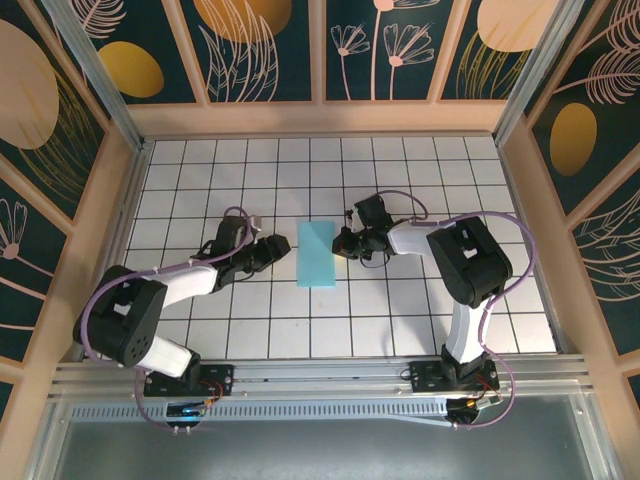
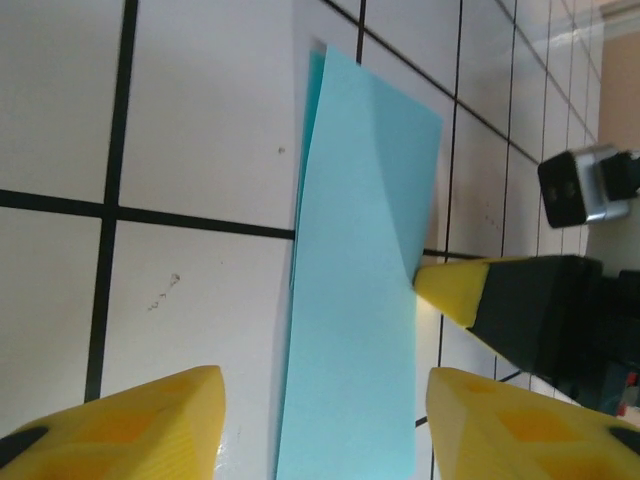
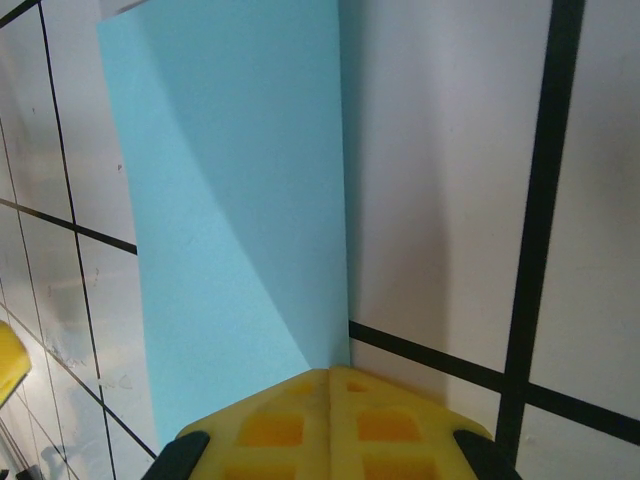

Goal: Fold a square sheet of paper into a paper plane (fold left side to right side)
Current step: Third fold the triangle at the center of the table.

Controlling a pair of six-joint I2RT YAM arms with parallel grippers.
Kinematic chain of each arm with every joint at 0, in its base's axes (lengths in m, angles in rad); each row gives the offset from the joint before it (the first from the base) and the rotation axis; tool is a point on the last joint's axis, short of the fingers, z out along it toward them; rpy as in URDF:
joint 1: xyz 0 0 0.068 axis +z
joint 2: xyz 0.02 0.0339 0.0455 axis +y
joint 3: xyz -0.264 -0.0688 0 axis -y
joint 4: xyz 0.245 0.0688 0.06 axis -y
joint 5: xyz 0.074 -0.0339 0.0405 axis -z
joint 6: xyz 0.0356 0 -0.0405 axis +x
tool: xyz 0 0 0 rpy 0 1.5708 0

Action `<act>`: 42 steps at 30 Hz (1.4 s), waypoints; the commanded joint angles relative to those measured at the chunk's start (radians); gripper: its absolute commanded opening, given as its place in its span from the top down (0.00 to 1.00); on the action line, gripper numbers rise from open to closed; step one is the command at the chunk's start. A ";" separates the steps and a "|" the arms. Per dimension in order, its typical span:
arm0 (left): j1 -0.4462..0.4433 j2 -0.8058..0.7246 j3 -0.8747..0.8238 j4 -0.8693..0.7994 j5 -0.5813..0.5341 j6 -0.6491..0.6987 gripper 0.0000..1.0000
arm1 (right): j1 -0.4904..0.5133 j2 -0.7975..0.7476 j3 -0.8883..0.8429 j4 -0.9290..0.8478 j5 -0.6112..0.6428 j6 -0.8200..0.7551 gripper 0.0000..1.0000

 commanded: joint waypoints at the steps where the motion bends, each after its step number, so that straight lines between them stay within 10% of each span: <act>1: -0.003 0.031 0.042 0.050 0.059 -0.001 0.47 | 0.008 0.030 0.010 -0.048 0.045 -0.024 1.00; 42: -0.104 0.294 0.306 -0.227 0.028 0.138 0.61 | 0.025 0.046 0.022 -0.071 0.059 -0.040 1.00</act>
